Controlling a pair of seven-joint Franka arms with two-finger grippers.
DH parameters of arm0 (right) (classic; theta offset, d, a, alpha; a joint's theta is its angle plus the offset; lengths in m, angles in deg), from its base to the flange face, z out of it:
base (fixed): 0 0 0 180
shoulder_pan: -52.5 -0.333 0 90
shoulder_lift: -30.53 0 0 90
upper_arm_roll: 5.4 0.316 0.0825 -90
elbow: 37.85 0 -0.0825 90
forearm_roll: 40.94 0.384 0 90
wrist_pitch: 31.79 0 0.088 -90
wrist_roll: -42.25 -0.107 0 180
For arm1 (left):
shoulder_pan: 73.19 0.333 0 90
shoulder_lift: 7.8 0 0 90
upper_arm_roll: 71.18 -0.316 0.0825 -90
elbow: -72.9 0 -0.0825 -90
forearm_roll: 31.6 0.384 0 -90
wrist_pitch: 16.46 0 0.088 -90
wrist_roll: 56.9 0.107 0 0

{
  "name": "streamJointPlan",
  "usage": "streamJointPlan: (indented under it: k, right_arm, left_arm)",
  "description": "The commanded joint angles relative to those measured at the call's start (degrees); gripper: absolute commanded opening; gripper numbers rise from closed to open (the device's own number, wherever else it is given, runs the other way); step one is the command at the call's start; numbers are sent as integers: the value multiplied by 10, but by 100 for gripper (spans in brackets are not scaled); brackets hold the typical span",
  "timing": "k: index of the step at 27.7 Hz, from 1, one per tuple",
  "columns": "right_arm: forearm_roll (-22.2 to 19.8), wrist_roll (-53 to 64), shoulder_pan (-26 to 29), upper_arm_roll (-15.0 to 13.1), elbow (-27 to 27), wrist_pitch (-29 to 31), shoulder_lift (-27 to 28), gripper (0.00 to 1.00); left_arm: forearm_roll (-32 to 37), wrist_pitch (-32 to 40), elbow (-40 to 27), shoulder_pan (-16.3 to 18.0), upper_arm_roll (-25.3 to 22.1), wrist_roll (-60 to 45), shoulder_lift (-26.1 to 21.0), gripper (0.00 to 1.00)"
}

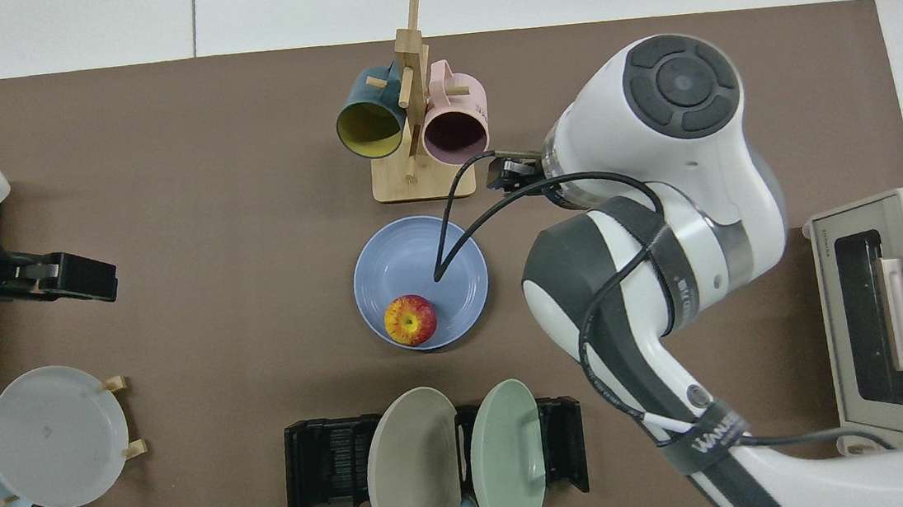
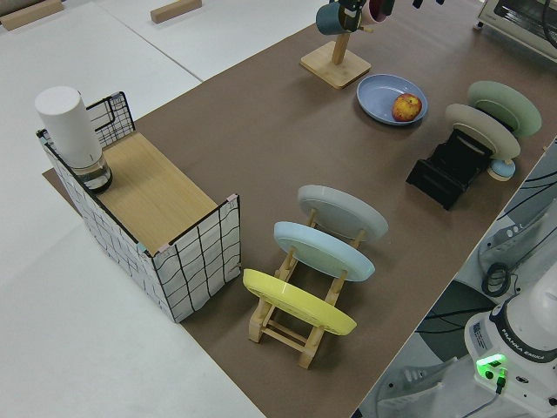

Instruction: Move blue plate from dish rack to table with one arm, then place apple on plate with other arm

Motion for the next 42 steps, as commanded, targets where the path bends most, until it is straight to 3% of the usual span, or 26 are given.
streamJointPlan:
  k: [1, 12, 19, 27, 35, 39, 42]
  right_arm:
    - [-12, 90, 43, 8, 22, -3, -30, 100]
    - [-39, 251, 132, 7, 69, -3, -88, 100]
    - [-38, 344, 188, 7, 63, -7, -101, 100]
    - [-30, 410, 227, 5, 48, -53, -115, 100]
    - [-40, 418, 224, 4, 31, -85, -129, 100]
    - [-34, 417, 229, 4, 19, -141, -132, 100]
    - [-38, 413, 231, 4, 38, -141, -157, 100]
  left_arm:
    - [-3, 15, 10, 3, 1, -6, 2, 100]
    - [-3, 15, 11, 3, 1, -6, 2, 100]
    - [-3, 15, 10, 3, 1, -6, 2, 100]
    - [-3, 15, 10, 3, 1, -6, 3, 100]
    - [-3, 15, 10, 3, 0, -6, 6, 100]
    - [-3, 15, 10, 3, 0, -6, 6, 100]
    - [-3, 15, 10, 3, 0, -6, 8, 100]
